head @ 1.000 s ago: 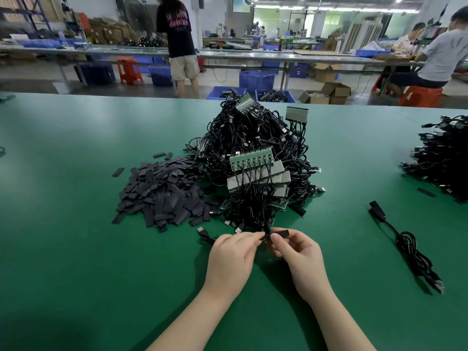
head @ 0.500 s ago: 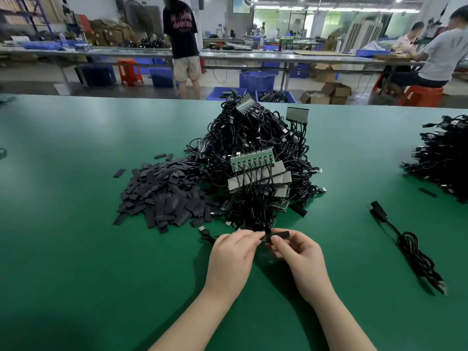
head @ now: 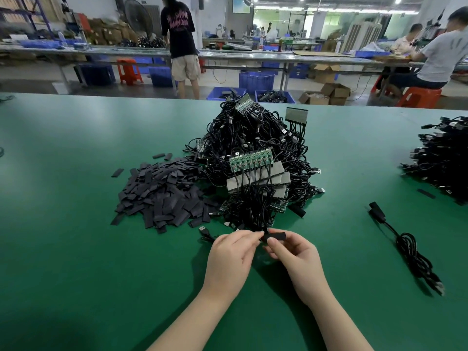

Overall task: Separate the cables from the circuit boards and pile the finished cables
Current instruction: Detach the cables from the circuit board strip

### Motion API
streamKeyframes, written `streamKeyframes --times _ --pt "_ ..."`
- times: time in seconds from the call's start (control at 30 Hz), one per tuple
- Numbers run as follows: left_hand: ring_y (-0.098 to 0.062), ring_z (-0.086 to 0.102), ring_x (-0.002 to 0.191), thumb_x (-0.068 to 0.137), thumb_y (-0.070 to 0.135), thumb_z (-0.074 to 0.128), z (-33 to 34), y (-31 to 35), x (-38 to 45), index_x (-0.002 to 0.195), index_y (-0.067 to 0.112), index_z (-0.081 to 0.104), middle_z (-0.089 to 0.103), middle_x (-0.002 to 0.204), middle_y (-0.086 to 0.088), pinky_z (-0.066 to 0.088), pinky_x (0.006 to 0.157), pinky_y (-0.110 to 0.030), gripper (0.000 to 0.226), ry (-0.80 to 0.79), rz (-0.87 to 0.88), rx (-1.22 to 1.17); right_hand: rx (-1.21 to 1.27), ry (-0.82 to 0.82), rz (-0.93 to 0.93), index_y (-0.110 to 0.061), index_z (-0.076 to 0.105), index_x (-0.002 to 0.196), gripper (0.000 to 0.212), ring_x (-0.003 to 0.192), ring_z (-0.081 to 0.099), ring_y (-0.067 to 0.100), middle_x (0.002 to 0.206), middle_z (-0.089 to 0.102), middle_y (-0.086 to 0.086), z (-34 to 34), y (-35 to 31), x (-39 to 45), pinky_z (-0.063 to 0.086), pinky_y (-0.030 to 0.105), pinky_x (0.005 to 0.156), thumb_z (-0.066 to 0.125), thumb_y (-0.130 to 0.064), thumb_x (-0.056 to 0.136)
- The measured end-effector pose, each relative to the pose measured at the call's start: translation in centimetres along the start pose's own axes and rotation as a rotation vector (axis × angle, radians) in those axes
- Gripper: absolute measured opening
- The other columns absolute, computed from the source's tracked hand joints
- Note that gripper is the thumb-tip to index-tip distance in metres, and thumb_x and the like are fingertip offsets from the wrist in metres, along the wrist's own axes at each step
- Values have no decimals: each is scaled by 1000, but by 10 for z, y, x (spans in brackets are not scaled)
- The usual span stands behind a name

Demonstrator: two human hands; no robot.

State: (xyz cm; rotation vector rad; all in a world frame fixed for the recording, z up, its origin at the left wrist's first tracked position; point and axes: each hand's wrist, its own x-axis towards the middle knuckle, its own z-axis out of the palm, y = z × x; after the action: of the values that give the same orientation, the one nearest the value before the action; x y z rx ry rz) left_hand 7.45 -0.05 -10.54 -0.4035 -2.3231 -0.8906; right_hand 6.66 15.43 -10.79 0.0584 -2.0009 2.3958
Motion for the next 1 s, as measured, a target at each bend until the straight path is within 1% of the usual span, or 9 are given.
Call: streamKeyframes --times 0.07,0.23,0.3,0.43,0.53,0.63,0.73,0.9,1.0 --pt "-6 63 92 85 12 66 1 0 0 106 15 76 73 98 7 43 87 -21 23 24 5 -9 -13 -6 -8 -19 78 93 19 74 71 11 82 76 6 0 -1 0 54 18 67 70 -3 89" --pt "-7 63 86 80 11 70 6 -2 -2 102 12 77 74 93 5 46 80 -25 23 52 122 38 -41 -2 -14 -23 80 91 19 72 66 13 80 75 9 -1 0 1 55 22 68 70 -6 89" --pt "-5 60 86 79 12 71 7 -3 -2 102 12 77 74 93 6 46 79 -24 24 63 136 48 -42 -4 -14 -24 80 91 20 71 64 13 78 74 8 -2 0 1 55 22 68 70 -6 89" --pt "-4 60 88 79 15 72 7 -4 -3 103 13 77 74 94 5 44 82 -23 24 55 121 31 -25 3 -8 -24 80 92 22 71 64 12 78 74 5 -2 0 1 54 20 68 71 -5 89" --pt "-3 61 90 81 19 71 6 -3 -2 102 14 77 74 95 7 43 85 -21 23 47 45 -15 4 19 3 -25 80 92 23 71 63 13 78 72 6 -2 0 1 54 19 68 71 -5 89" --pt "-2 61 93 82 22 70 5 -2 -1 100 16 77 75 95 9 40 87 -16 21 43 -12 -44 1 8 -1 -25 80 91 24 70 66 10 77 74 3 -2 -2 0 53 17 67 70 -4 88" --pt "-2 62 91 82 20 70 5 -2 -1 100 16 77 75 94 9 40 87 -14 20 33 14 -44 7 4 -13 -20 80 87 23 70 69 7 78 76 3 0 -4 -1 53 15 65 69 1 88" --pt "-2 62 89 82 15 70 6 -3 -2 101 13 77 75 94 7 43 84 -20 20 45 54 -34 -13 -3 -28 -19 80 87 23 68 69 6 77 76 4 0 -3 -1 53 15 65 70 1 87" --pt "-4 66 85 82 15 70 6 -2 -3 102 13 77 75 93 7 45 81 -23 21 38 70 -28 -1 2 -17 -24 81 90 24 71 69 6 79 76 3 -1 -2 0 53 15 67 71 -3 87"
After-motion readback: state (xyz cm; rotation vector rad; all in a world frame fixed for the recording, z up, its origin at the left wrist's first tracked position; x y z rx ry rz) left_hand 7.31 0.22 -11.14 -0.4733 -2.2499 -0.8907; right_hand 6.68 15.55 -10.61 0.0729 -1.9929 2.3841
